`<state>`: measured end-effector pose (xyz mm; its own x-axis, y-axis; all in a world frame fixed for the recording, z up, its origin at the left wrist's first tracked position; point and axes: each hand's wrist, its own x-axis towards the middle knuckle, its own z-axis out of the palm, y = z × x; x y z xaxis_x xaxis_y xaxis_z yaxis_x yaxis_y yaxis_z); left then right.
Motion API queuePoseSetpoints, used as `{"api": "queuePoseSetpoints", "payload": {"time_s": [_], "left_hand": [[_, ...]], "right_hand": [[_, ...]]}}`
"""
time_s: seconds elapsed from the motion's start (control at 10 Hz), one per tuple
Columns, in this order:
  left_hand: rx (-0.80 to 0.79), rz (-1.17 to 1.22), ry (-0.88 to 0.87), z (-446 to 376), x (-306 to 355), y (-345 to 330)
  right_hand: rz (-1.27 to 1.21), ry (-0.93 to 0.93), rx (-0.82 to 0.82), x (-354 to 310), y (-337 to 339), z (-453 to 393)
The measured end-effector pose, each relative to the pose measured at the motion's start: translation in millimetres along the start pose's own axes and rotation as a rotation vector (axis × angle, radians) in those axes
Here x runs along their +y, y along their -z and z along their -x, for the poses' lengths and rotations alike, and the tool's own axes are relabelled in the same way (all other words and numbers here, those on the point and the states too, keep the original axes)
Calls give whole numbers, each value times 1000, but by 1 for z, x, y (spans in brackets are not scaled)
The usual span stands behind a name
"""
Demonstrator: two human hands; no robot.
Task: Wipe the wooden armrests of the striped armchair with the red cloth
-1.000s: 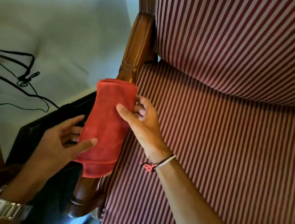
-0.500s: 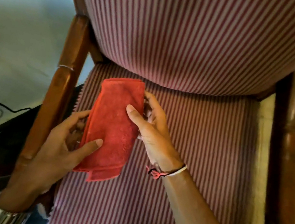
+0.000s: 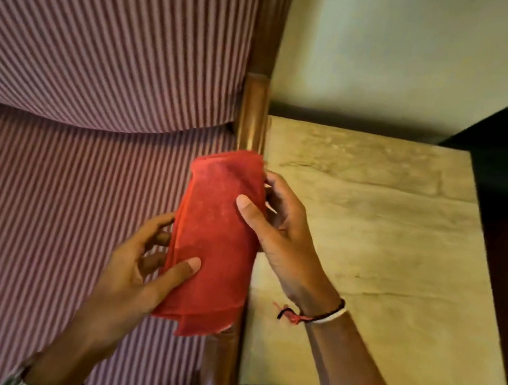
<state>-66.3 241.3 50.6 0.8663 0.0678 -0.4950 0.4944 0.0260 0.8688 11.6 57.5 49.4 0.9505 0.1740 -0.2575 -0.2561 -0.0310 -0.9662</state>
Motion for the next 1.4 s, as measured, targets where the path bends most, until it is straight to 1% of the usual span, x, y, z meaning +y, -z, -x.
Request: {"api": "queuePoseSetpoints", "payload": {"time_s": [0.1, 0.2, 0.3, 0.4, 0.5, 0.6, 0.7, 0.8, 0.9, 1.0, 1.1, 1.2, 1.3, 1.4], "left_hand": [[-11, -22, 9, -6, 6, -62], [-44, -114, -5, -16, 10, -102], [-5, -289, 0, -32, 3, -128], [60, -416, 16, -55, -23, -151], [94, -451, 76, -80, -62, -174], [96, -527, 82, -91, -96, -191], [123, -704, 10, -89, -122, -200], [153, -1023, -94, -87, -133, -204], [70, -1289, -299, -89, -136, -206], [-113, -1413, -261, -93, -135, -204], [-274, -1423, -117, -100, -126, -200], [-378, -1410, 3, -108, -92, -201], [-367, -1419, -24, -111, -38, -199], [-285, -1405, -133, -100, 9, -199]], "right_hand": [[31, -42, 27, 3, 60, 0], [73, -60, 49, 12, 100, -6], [124, -71, 44, 30, 125, -22], [162, -113, 69, 62, 137, -41], [167, -240, 132, 100, 144, -56], [288, -333, 151, 131, 153, -53], [666, -208, 143, 151, 156, -28], [902, -1, 84, 152, 150, 4], [1086, 105, -70, 165, 142, 30], [1165, 100, -104, 173, 134, 35], [1225, 33, -187, 168, 131, 29], [1283, -116, -383, 151, 135, 15], [1236, -200, -442, 101, 135, -9], [1244, -100, -444, 53, 133, -24]]}}
